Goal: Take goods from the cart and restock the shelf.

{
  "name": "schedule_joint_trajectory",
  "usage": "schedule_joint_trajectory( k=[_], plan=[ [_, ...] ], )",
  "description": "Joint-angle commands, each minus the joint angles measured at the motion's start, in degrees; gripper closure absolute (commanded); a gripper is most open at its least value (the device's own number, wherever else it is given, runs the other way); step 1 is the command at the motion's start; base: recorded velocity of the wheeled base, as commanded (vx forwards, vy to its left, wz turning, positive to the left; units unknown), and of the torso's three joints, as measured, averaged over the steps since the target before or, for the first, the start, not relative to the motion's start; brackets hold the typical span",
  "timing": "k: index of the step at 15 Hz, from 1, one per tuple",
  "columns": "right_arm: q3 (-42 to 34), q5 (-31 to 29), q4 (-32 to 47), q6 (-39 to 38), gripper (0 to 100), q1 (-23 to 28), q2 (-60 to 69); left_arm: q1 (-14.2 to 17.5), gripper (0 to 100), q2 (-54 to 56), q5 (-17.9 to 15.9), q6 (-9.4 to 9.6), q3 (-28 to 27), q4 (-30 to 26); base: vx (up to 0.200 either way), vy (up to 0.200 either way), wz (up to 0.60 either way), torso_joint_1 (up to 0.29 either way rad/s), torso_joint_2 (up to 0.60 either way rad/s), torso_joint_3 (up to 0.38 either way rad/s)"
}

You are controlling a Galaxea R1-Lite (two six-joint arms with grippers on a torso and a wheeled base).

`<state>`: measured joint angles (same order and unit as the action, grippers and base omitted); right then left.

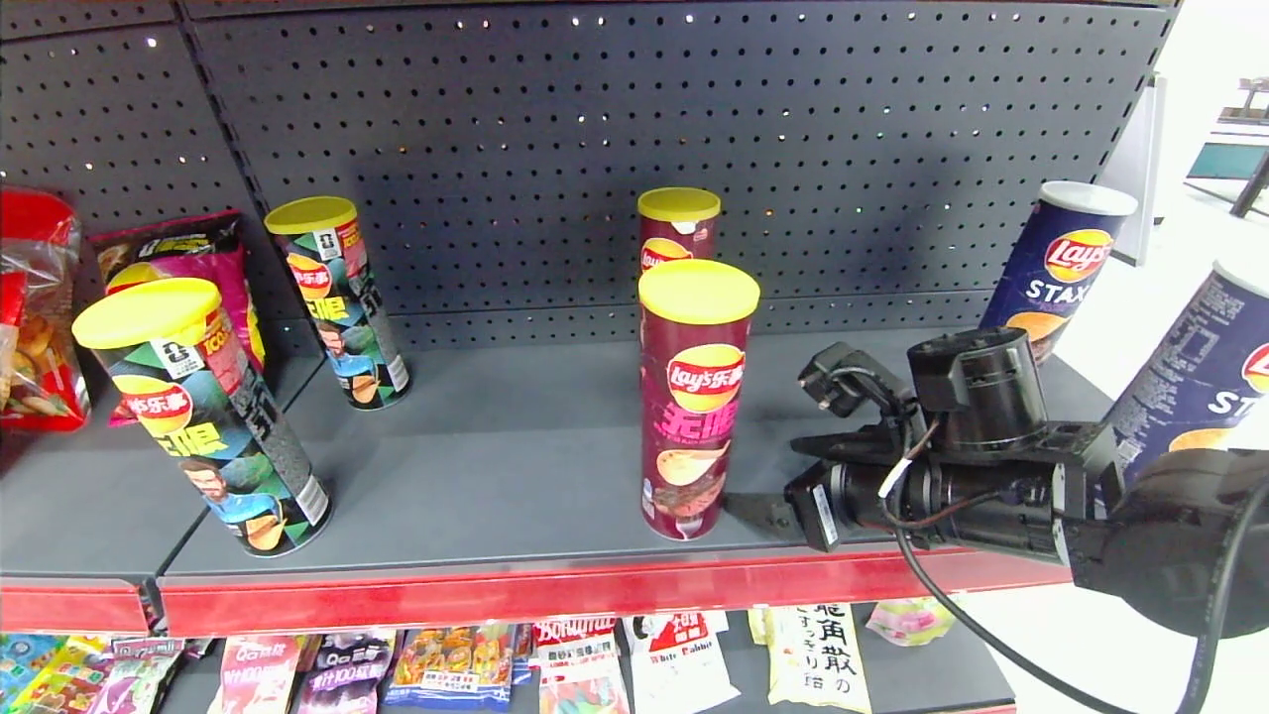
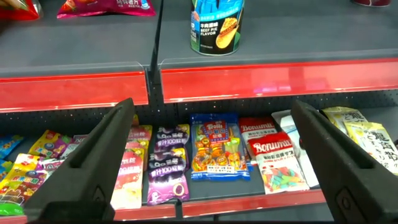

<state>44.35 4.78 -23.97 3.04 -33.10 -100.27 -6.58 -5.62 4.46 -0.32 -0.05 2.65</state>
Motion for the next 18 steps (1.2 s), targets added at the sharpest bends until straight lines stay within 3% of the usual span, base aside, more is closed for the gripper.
schedule_joint_trajectory(
  k=[1,18],
  plan=[
    [0.6,0.0,0.0,0.0,0,0.0,-0.5,0.0,0,-0.1,0.0,-0.03,0.0,0.0,0.000,0.000,0.00,0.000,0.00,0.000],
    [2.1,0.1,0.0,0.0,0,-0.5,-2.0,0.0,0,-0.1,0.0,-0.12,0.0,0.0,0.000,0.000,0.00,0.000,0.00,0.000]
  ],
)
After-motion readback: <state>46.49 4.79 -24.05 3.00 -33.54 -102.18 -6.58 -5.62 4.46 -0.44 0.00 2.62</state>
